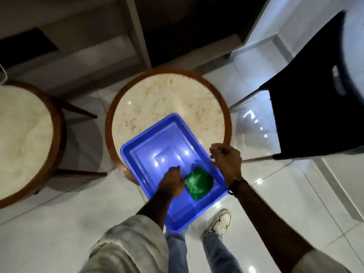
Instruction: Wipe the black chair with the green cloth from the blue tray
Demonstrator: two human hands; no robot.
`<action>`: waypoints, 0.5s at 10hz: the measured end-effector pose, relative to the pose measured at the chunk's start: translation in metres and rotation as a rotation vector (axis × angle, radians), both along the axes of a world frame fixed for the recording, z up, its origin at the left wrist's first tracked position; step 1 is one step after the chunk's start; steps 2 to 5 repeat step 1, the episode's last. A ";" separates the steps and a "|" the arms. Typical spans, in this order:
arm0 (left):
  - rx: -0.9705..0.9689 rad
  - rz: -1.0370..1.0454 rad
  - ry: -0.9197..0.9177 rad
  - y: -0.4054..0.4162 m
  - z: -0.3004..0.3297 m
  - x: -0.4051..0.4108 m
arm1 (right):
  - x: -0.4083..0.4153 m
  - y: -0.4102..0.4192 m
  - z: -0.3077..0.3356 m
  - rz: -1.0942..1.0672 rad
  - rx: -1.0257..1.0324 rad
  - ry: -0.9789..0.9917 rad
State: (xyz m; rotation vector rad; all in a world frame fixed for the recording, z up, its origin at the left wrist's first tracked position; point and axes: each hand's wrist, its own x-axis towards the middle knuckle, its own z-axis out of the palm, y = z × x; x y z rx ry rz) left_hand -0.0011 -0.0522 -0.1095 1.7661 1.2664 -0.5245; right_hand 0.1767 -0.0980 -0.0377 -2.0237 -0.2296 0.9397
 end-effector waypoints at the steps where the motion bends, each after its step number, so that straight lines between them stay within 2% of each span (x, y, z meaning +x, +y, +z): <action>1: 0.360 -0.300 -0.006 0.049 0.051 0.028 | 0.037 0.019 0.123 -0.121 0.517 0.048; 5: 0.360 -0.300 -0.006 0.049 0.051 0.028 | 0.037 0.019 0.123 -0.121 0.517 0.048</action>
